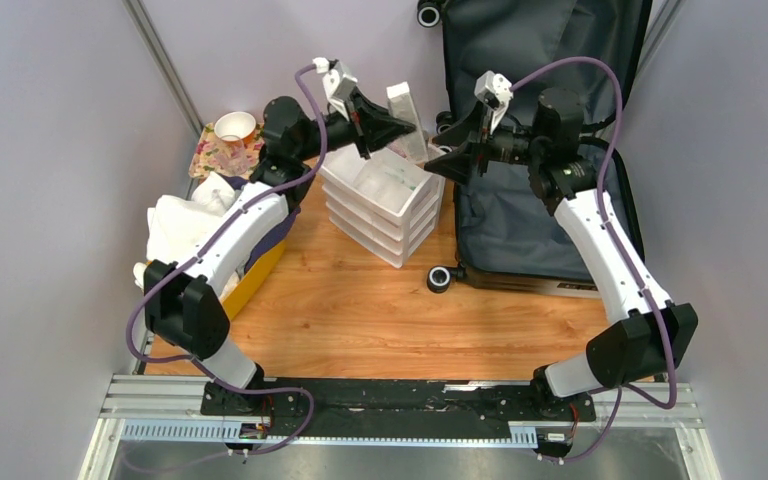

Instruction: Open, take out, and arrange the luggage

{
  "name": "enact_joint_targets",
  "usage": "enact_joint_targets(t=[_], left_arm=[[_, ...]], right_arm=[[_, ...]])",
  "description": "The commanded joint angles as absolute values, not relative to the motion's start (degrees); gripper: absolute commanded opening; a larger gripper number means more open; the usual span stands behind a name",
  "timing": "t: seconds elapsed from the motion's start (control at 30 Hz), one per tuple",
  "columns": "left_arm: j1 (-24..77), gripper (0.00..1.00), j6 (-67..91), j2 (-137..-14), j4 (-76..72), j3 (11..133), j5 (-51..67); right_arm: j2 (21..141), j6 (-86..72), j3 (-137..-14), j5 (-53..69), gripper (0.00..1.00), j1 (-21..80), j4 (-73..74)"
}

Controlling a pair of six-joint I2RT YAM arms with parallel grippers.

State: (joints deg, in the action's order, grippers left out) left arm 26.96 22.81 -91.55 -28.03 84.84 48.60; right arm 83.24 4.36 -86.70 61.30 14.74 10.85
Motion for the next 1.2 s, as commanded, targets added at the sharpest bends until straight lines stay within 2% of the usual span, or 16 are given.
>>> enact_joint_targets(t=[0.0, 0.17, 0.2, 0.3, 0.5, 0.6, 0.7, 0.87, 1.17], left_arm=[[21.80, 0.00, 19.79, -89.92, -15.76, 89.99, 41.93], [20.13, 0.00, 8.28, -87.98, -0.38, 92.19, 35.10], [19.95, 0.00, 4.61, -88.76, 6.70, 95.33, 33.07], [18.72, 0.00, 1.86, -91.13, 14.99, 99.91, 25.95], [18.19, 0.00, -3.25, -93.77, 23.71, 103.53, 21.09], [18.19, 0.00, -3.43, -97.64, 30.20, 109.39, 20.31], [18.19, 0.00, -2.03, -100.81, 32.78, 113.28, 19.34], [18.19, 0.00, 1.93, -102.47, 30.85, 112.32, 21.18], [17.05, 0.00, 11.16, -106.96, 37.62, 117.25, 21.97]], right_arm=[[82.27, 3.96, -90.17, 58.19, 0.70, 12.22, 12.39], [82.09, 3.25, -90.62, 57.48, 0.71, 10.37, 12.83], [82.26, 3.69, -90.53, 57.22, 0.71, 10.20, 13.01], [82.18, 4.13, -90.26, 56.52, 0.71, 10.11, 13.53], [82.53, 4.04, -90.35, 56.25, 0.70, 10.02, 14.15], [82.53, 4.22, -90.26, 56.07, 0.69, 10.11, 14.68], [82.62, 4.22, -90.26, 55.90, 0.69, 10.11, 14.94], [83.06, 4.22, -90.61, 55.64, 0.68, 10.02, 15.47], [83.32, 4.83, -90.97, 54.49, 0.67, 10.11, 16.87]])
